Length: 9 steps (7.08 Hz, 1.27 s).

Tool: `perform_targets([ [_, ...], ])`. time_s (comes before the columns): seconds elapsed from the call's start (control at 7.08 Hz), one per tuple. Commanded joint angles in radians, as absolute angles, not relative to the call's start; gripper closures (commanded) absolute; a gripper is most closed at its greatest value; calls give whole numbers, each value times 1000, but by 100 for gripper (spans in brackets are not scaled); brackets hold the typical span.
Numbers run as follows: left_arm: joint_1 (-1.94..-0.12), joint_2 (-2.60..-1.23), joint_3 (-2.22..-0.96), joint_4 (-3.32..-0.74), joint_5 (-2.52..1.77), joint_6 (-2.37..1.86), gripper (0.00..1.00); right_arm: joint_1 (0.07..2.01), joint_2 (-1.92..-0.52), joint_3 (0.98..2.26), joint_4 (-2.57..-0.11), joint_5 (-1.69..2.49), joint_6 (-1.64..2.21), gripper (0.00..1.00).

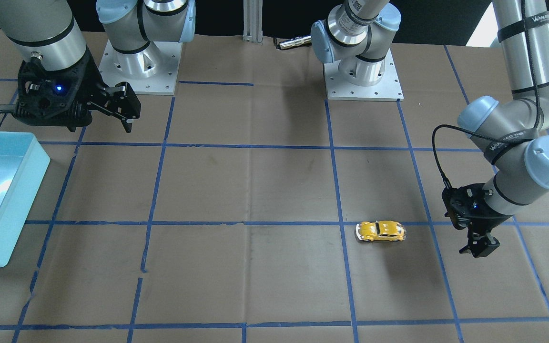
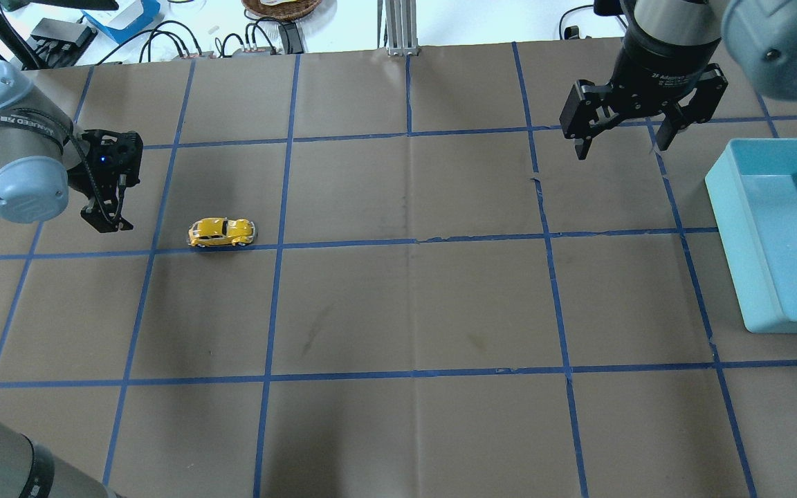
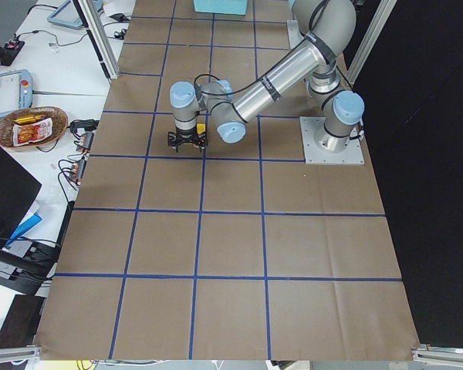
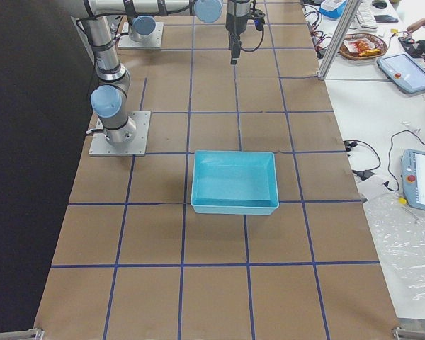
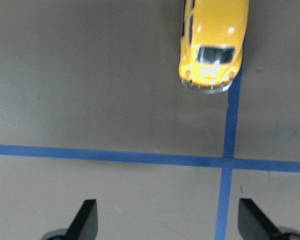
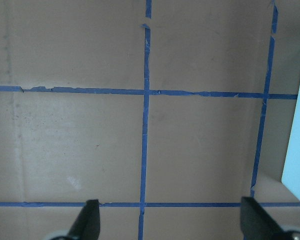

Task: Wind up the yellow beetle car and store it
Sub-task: 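Release the car and lift the left gripper away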

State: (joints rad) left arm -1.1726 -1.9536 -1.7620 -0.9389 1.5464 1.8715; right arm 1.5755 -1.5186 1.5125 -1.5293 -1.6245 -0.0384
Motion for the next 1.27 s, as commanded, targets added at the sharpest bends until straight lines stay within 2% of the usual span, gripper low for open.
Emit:
perform_targets([
  [0.0,-1218,-1869,-1759,-1008,1488,1591,0,1575,-1520,1513,-1529,-1624,-38,1],
  [0.42,-1461,-1794,-1730,-1018,1473,954,0,1575,-1519,1513,-1528,-1624,-38,1],
  [0.71,-1555,-1741,-1692,-1145,1479,659,0,1575,-1517,1513,-1529,-1629,-38,1],
  [1.13,-1563,-1674,-1539,-1612,1482,259,0,1575,-1517,1513,-1529,-1629,-38,1],
])
